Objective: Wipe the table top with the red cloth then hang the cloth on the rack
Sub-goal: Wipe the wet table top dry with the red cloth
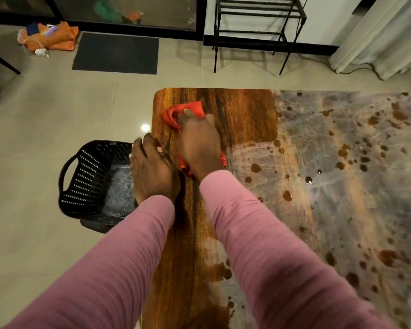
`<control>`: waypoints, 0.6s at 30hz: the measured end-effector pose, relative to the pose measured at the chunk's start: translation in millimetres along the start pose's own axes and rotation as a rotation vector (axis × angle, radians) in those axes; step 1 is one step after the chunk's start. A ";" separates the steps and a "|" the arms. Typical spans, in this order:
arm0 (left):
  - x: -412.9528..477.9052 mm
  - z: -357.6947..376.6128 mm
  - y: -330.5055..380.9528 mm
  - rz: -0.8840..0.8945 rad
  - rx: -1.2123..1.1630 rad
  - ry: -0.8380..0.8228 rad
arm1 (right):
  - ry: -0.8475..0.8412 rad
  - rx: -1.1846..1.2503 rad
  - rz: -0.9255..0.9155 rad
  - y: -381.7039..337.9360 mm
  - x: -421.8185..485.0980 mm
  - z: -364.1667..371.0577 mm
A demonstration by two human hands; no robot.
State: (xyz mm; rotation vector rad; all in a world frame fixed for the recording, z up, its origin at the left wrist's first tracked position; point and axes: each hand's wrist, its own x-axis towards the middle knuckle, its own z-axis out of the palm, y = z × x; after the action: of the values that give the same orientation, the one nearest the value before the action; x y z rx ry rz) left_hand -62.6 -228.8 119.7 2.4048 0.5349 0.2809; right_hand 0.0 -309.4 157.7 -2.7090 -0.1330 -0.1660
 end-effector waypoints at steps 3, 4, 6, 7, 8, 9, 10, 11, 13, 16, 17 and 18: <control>1.4 -1.6 -1.4 0.029 -0.030 0.008 | -0.026 0.021 0.114 34.2 -5.3 -15.9; 1.1 -2.3 -1.2 0.032 -0.028 0.001 | -0.011 0.041 0.222 51.8 -3.4 -24.4; 0.1 -4.3 -0.5 0.026 -0.038 -0.010 | 0.043 0.048 0.415 81.2 -0.3 -39.5; -0.2 -4.8 0.3 0.022 -0.050 -0.013 | 0.076 0.009 0.481 89.2 0.8 -45.0; -0.7 -5.3 0.8 0.020 -0.064 -0.015 | 0.109 -0.027 0.523 91.6 2.3 -46.2; -1.0 -5.5 1.3 0.018 -0.077 -0.018 | 0.138 -0.033 0.548 88.6 3.6 -43.8; -1.3 -5.8 1.3 0.016 -0.089 -0.021 | 0.145 -0.020 0.555 79.9 3.9 -39.8; -1.0 -5.7 1.1 0.013 -0.098 -0.030 | 0.135 0.006 0.548 67.5 1.5 -33.5; 1.1 -4.6 -0.5 0.011 -0.107 -0.050 | 0.091 0.056 0.477 37.6 -12.5 -18.8; 4.0 -2.9 -2.1 -0.013 -0.111 -0.075 | 0.023 0.017 0.173 2.4 -42.9 -6.6; 4.2 -2.8 -1.9 -0.013 -0.116 -0.075 | -0.014 -0.014 0.074 2.3 -50.7 -6.2; 4.0 -2.9 -1.8 -0.003 -0.120 -0.068 | -0.048 -0.038 0.019 10.4 -56.7 -7.8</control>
State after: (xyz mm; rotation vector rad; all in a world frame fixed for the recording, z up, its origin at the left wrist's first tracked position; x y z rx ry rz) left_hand -60.5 -224.2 121.0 2.2887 0.4773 0.2230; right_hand -55.5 -326.0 152.8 -2.7521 -0.1197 -0.0990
